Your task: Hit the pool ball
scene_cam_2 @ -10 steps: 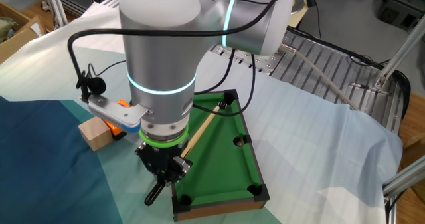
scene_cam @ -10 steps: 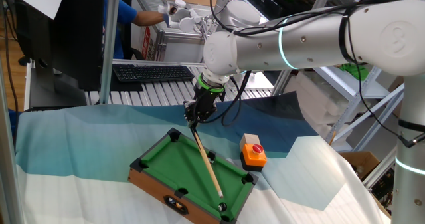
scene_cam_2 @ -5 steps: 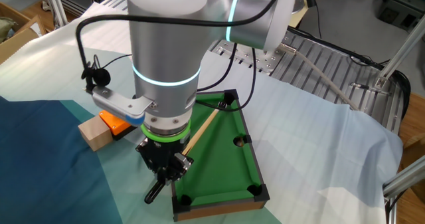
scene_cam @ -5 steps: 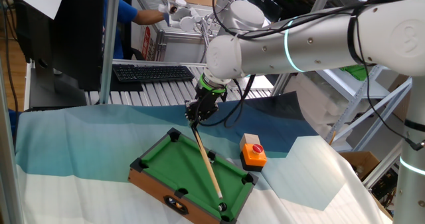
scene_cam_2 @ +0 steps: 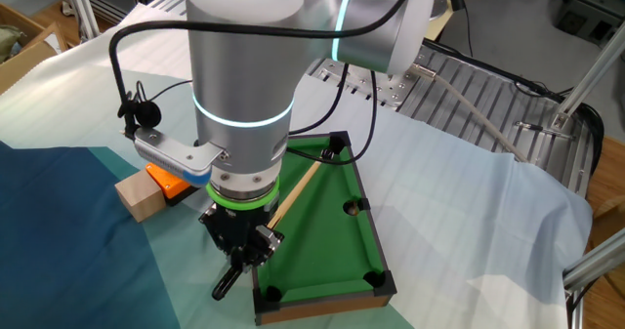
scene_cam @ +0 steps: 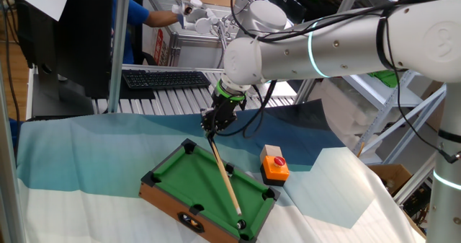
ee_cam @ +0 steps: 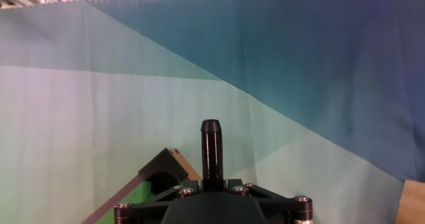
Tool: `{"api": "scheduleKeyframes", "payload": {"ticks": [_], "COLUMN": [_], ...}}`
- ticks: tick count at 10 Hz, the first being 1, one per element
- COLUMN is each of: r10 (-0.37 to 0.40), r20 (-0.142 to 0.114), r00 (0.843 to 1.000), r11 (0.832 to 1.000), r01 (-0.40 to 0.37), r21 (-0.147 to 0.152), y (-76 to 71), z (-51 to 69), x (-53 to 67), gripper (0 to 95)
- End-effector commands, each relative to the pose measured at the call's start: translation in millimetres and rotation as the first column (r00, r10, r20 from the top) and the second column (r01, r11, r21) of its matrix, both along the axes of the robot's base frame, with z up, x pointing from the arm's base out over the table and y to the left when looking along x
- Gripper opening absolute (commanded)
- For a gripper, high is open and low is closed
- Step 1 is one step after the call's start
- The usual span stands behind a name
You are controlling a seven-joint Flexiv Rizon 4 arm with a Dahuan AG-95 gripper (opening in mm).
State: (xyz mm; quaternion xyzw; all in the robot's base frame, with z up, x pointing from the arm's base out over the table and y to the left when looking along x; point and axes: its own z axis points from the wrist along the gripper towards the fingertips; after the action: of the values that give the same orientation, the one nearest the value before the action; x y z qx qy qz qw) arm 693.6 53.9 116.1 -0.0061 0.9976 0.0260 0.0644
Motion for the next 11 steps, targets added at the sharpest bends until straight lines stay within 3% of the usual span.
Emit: {"api": "scheduleKeyframes", "payload": {"ticks": [1, 3, 4, 5, 7, 9, 11], "r10": [-0.002, -0.015, -0.023, -0.030, -0.026, -0.015, -0.020], "r20": [0.000, -0.001, -0.005, -0.024, -0.055, -0.072, -0.082], "r00": [1.000, 1.000, 1.000, 0.999, 0.998, 0.997, 0.996], "r11": [1.000, 1.000, 1.000, 1.000, 1.000, 1.000, 1.000], "r01": [0.002, 0.015, 0.023, 0.030, 0.026, 0.015, 0.020], "r21": [0.000, 0.002, -0.003, -0.004, -0.002, -0.004, 0.000], "y": [0.0, 3.4, 6.5, 7.3, 3.2, -3.5, -6.3], "z": [-3.9, -12.6, -19.3, -20.2, -12.4, -0.8, 5.5], "x": [-7.3, -22.2, -36.0, -39.6, -25.6, -4.1, 8.0], "gripper": [0.0, 0.0, 0.0, 0.0, 0.0, 0.0, 0.0]}}
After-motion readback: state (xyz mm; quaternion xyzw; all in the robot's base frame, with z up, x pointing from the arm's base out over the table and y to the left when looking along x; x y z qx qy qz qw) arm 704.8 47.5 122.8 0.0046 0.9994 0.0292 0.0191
